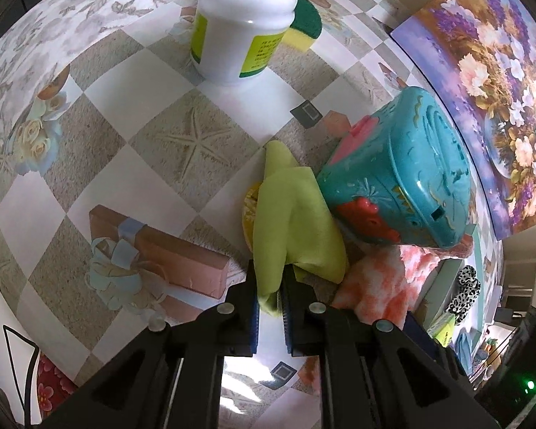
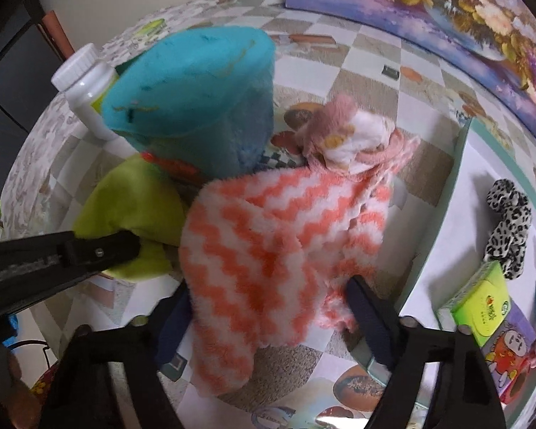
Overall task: Organize soft objects
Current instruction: 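Grasp the yellow-green cloth with the left tool while the right tool grasps the zigzag towel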
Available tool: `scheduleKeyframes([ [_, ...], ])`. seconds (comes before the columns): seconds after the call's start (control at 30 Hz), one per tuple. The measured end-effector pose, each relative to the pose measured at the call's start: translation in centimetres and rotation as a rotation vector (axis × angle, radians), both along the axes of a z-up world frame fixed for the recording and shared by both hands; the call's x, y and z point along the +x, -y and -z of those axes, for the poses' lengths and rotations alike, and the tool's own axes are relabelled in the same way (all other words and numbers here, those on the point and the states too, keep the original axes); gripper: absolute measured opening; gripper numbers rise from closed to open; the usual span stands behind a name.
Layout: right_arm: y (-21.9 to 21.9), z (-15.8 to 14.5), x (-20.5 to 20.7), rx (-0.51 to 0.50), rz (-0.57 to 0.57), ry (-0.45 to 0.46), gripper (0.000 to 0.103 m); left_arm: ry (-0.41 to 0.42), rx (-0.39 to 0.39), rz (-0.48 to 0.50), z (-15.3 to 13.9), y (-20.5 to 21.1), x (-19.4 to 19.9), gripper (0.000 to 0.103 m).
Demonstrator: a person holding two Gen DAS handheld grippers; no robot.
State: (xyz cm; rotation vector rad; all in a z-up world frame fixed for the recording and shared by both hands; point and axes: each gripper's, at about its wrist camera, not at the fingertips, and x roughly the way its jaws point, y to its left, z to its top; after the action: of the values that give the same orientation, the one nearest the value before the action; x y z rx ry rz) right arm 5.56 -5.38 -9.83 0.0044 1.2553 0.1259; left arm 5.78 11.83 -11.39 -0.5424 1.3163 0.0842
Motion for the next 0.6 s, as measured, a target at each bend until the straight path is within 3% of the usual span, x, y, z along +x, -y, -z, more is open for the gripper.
scheduleKeyframes([
  [0.1, 0.1, 0.0, 0.1, -0.004, 0.006, 0.012, 0.075, -0.006, 0.005, 0.001, 0.2, 1.1, 0.0, 0.011],
  [0.27, 1.0, -0.4, 0.1, 0.001, 0.028, 0.039, 0.045, -0.015, 0.013, 0.004, 0.0, 1.8, 0.2, 0.011],
  [0.6, 2.4, -0.8, -0.2, 0.076, 0.059, 0.038, 0.025, -0.011, 0.047, 0.030, 0.1, 3.2, 0.7, 0.011],
])
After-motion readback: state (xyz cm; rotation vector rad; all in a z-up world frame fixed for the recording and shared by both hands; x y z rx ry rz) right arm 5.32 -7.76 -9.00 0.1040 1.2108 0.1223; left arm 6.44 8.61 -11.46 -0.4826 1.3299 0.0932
